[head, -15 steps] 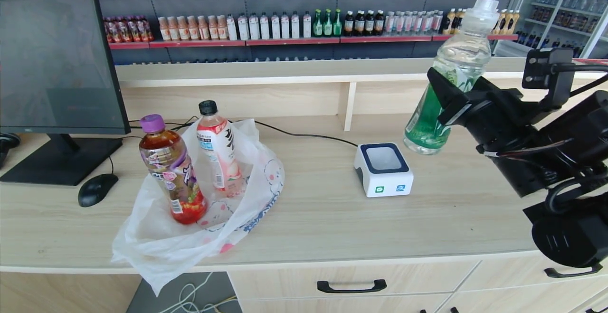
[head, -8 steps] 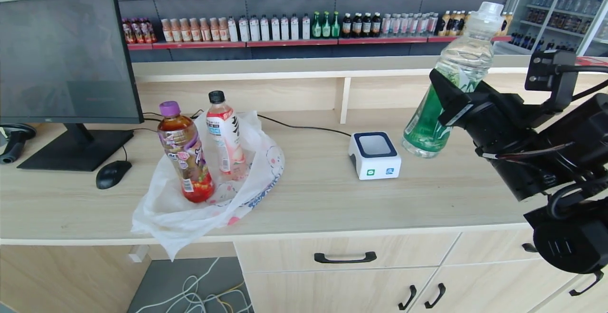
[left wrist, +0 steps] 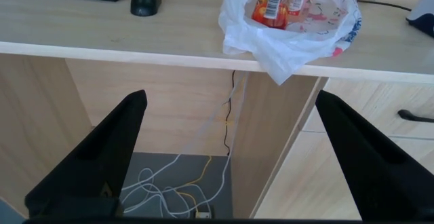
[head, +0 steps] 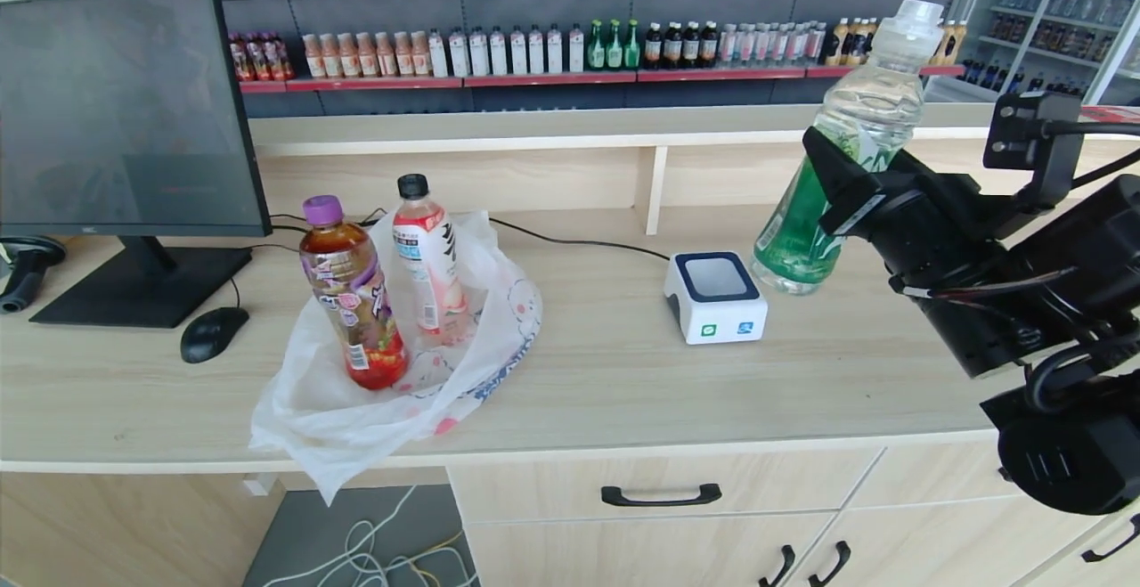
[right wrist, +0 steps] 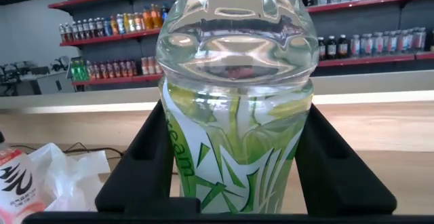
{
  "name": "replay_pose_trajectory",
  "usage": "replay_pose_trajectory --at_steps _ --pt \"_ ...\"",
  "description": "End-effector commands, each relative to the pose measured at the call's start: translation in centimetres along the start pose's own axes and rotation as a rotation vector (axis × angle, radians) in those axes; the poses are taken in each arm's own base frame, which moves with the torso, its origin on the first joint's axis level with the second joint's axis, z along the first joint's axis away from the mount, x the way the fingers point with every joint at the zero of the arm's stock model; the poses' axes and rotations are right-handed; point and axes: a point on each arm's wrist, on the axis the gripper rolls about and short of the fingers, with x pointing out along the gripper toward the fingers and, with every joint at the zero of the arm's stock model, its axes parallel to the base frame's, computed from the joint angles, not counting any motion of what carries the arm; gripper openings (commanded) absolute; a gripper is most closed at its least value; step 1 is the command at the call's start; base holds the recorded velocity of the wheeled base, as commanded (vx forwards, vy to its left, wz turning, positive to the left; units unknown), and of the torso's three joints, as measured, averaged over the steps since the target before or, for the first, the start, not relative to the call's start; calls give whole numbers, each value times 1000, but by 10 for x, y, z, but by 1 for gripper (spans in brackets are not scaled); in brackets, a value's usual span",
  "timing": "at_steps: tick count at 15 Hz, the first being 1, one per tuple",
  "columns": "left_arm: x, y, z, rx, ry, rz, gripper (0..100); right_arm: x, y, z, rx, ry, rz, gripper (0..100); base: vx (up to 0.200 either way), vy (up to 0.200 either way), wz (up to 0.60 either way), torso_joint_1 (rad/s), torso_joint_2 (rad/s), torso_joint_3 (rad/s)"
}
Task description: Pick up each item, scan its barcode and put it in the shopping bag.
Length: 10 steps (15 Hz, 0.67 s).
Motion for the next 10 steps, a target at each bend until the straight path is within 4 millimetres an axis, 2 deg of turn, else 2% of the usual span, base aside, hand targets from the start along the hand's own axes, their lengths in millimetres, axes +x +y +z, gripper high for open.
replay_pose_trajectory --at_steps 1,8,10 --pt "0 0 0 0 0 1 100 0 9 -2 11 5 28 0 0 200 0 12 12 -2" --pt "0 0 0 0 0 1 100 5 15 3 20 -26 43 0 0 200 0 0 4 2" --pt "0 0 0 0 0 1 100 4 15 3 21 -26 45 0 0 0 0 0 0 0"
